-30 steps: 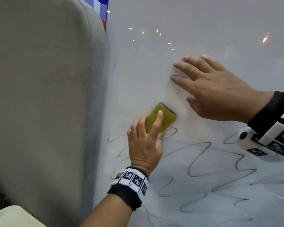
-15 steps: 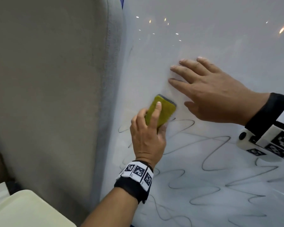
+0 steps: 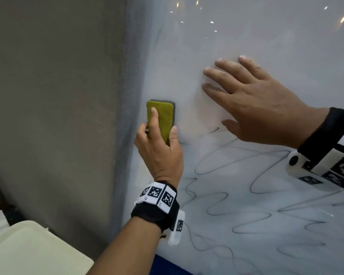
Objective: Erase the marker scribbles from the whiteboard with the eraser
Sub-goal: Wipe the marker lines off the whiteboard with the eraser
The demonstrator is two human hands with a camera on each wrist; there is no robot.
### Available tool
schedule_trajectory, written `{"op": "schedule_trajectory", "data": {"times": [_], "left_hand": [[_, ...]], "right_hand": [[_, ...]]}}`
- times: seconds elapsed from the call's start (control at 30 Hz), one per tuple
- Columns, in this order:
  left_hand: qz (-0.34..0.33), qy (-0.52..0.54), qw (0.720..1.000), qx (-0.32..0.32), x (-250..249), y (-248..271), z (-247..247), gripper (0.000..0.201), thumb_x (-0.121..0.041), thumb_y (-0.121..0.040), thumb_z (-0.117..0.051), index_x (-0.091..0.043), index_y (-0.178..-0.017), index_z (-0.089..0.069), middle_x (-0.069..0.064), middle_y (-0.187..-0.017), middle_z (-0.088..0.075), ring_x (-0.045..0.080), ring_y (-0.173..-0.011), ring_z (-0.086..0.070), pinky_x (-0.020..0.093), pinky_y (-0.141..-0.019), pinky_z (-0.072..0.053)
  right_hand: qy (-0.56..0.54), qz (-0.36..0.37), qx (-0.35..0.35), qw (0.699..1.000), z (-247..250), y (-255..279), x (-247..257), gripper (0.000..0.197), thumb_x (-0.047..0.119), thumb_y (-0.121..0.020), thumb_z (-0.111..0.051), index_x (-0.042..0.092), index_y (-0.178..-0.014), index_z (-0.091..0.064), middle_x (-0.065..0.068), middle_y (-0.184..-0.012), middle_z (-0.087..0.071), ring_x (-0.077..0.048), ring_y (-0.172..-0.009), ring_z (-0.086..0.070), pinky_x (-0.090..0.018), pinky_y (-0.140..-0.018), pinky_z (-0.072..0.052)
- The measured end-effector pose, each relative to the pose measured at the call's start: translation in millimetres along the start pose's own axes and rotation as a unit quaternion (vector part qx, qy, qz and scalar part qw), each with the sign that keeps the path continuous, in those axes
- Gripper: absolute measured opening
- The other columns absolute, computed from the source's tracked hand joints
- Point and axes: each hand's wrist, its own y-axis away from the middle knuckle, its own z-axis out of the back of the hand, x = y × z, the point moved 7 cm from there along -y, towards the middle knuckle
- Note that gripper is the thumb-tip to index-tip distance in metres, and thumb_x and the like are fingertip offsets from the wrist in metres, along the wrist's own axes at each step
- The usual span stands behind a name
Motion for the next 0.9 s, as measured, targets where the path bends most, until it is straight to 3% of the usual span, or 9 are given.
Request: {"op": "schedule_trajectory", "data": {"times": [0.13,0.17,0.27,0.3,0.4,0.5,0.73,0.8,0.9], "left_hand": [[0.108,0.053,0.992,-0.026,1.7,11.7,-2.9,0.061,-0.031,-0.092,-0.063,-0.019,-0.148,-0.042,0.017,-0.125,-0.048,0.03,-0.112,-0.042,0.03,-0.096,-0.031],[0.084,0.04,0.996,-0.01,-5.5,17.8,-3.6,0.06,-0.034,-0.093,-0.06,-0.021,-0.149,-0.041,0.017,-0.127,-0.048,0.032,-0.111,-0.043,0.033,-0.095,-0.033],[-0.133,-0.058,0.986,0.088,-30.0,44.1,-9.9,0.053,-0.043,-0.096,-0.051,-0.029,-0.145,-0.036,0.013,-0.13,-0.043,0.031,-0.111,-0.043,0.043,-0.097,-0.04],[-0.159,-0.07,0.98,0.095,-26.1,44.1,-9.8,0.053,-0.043,-0.096,-0.051,-0.03,-0.145,-0.036,0.012,-0.13,-0.043,0.031,-0.111,-0.043,0.045,-0.097,-0.041],[-0.029,-0.023,0.999,0.039,4.4,25.5,-2.1,0.06,-0.037,-0.092,-0.061,-0.029,-0.146,-0.035,0.014,-0.127,-0.047,0.029,-0.11,-0.043,0.041,-0.096,-0.04],[0.094,0.026,0.995,-0.012,22.3,18.2,1.7,0.062,-0.034,-0.092,-0.062,-0.023,-0.149,-0.04,0.015,-0.126,-0.047,0.024,-0.111,-0.04,0.039,-0.097,-0.037],[0.164,0.064,0.983,-0.043,26.7,18.9,-1.6,0.06,-0.031,-0.093,-0.062,-0.022,-0.148,-0.043,0.013,-0.127,-0.049,0.014,-0.108,-0.035,0.032,-0.094,-0.034],[0.124,0.031,0.991,-0.03,22.2,18.6,2.3,0.059,-0.032,-0.093,-0.061,-0.022,-0.148,-0.043,0.014,-0.126,-0.05,0.022,-0.109,-0.042,0.038,-0.093,-0.039],[-0.074,-0.051,0.995,0.051,-10.5,28.8,-1.4,0.057,-0.039,-0.095,-0.057,-0.027,-0.147,-0.037,0.016,-0.129,-0.051,0.032,-0.11,-0.046,0.043,-0.093,-0.041]], "right_hand": [[-0.01,-0.009,0.01,1.0,-0.6,-0.8,3.3,0.077,0.03,-0.073,-0.076,0.004,-0.139,-0.048,-0.019,-0.154,-0.035,-0.04,-0.145,-0.028,-0.058,-0.119,-0.021],[-0.012,-0.011,0.01,1.0,-0.3,-1.3,4.2,0.076,0.031,-0.073,-0.076,0.004,-0.139,-0.048,-0.019,-0.154,-0.035,-0.04,-0.145,-0.028,-0.058,-0.119,-0.021],[-0.018,-0.012,0.009,1.0,-0.8,-2.8,7.1,0.075,0.031,-0.074,-0.075,0.003,-0.139,-0.049,-0.02,-0.155,-0.035,-0.04,-0.145,-0.027,-0.058,-0.119,-0.021],[-0.017,-0.011,0.008,1.0,-1.2,-3.2,8.4,0.075,0.031,-0.074,-0.074,0.003,-0.139,-0.049,-0.02,-0.155,-0.035,-0.039,-0.145,-0.027,-0.058,-0.119,-0.021],[-0.011,-0.004,0.009,1.0,-3.4,-5.0,13.4,0.076,0.03,-0.074,-0.073,0.002,-0.14,-0.046,-0.019,-0.155,-0.034,-0.039,-0.145,-0.027,-0.058,-0.119,-0.021],[-0.009,0.007,0.016,1.0,-9.1,-6.5,21.5,0.077,0.03,-0.075,-0.071,0.0,-0.141,-0.044,-0.018,-0.155,-0.033,-0.038,-0.145,-0.026,-0.056,-0.12,-0.021],[-0.003,0.035,0.023,0.999,-14.4,-8.7,26.3,0.078,0.032,-0.074,-0.072,0.005,-0.142,-0.046,-0.017,-0.155,-0.034,-0.037,-0.145,-0.028,-0.055,-0.12,-0.021],[-0.002,0.029,0.013,0.999,-7.1,-8.1,14.1,0.078,0.032,-0.074,-0.073,0.008,-0.144,-0.046,-0.017,-0.156,-0.034,-0.037,-0.145,-0.028,-0.056,-0.12,-0.02],[-0.007,0.016,-0.004,1.0,-3.5,-7.3,8.2,0.077,0.029,-0.073,-0.076,0.007,-0.142,-0.048,-0.019,-0.154,-0.035,-0.039,-0.144,-0.028,-0.057,-0.12,-0.019]]}}
